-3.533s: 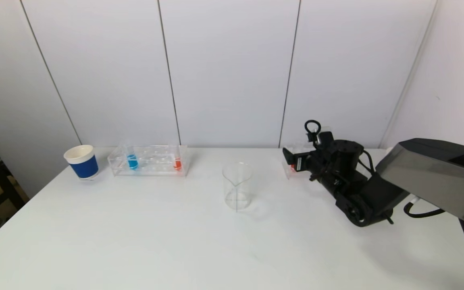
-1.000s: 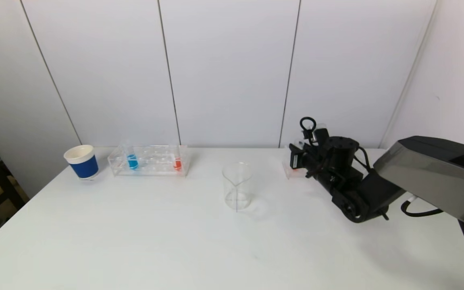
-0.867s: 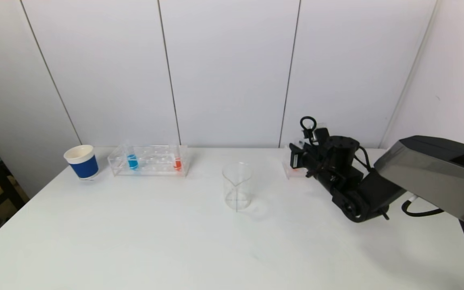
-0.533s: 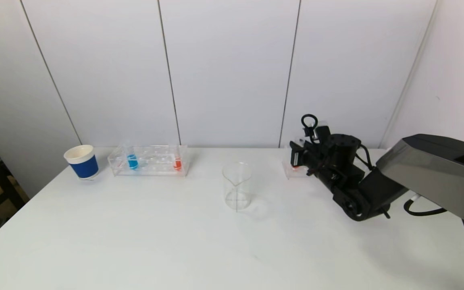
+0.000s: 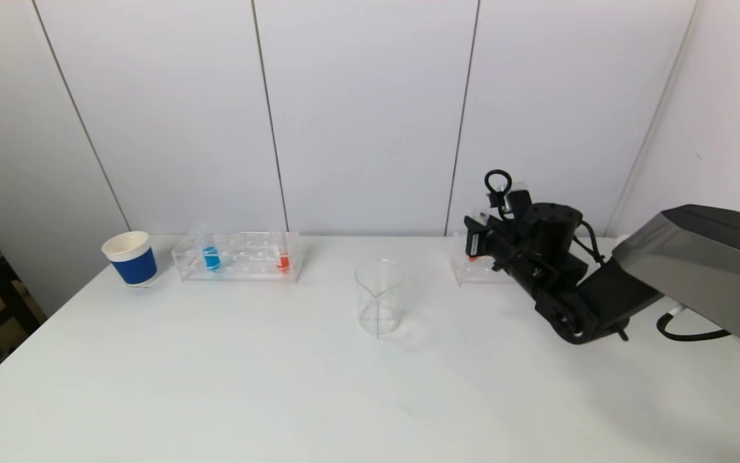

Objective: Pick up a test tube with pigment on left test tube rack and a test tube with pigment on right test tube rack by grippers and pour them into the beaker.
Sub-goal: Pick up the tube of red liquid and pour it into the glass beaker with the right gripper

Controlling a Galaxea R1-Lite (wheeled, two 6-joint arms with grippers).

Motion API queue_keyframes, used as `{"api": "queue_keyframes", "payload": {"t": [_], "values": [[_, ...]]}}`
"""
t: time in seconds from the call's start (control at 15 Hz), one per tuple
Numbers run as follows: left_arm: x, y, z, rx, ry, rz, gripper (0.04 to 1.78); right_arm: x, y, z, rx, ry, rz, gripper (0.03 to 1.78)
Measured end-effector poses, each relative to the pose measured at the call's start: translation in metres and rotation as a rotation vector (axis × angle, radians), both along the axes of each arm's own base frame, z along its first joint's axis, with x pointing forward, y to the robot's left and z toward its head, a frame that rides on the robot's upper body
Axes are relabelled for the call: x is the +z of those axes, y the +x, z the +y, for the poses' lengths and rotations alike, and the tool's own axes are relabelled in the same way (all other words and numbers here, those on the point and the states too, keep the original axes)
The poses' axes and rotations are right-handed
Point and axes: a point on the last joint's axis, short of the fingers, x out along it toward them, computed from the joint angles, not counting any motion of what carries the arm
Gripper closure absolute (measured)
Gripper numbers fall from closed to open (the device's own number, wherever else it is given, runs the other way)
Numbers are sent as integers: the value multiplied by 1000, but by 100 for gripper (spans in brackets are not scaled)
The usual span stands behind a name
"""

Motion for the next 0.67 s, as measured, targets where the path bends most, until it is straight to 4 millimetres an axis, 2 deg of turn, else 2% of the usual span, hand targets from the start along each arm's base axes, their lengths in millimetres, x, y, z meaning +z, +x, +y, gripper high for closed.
{"api": "queue_keyframes", "payload": {"t": [0.67], "values": [[0, 0, 0, 0, 0, 0, 6, 28, 0, -2, -5, 8, -31, 133]]}}
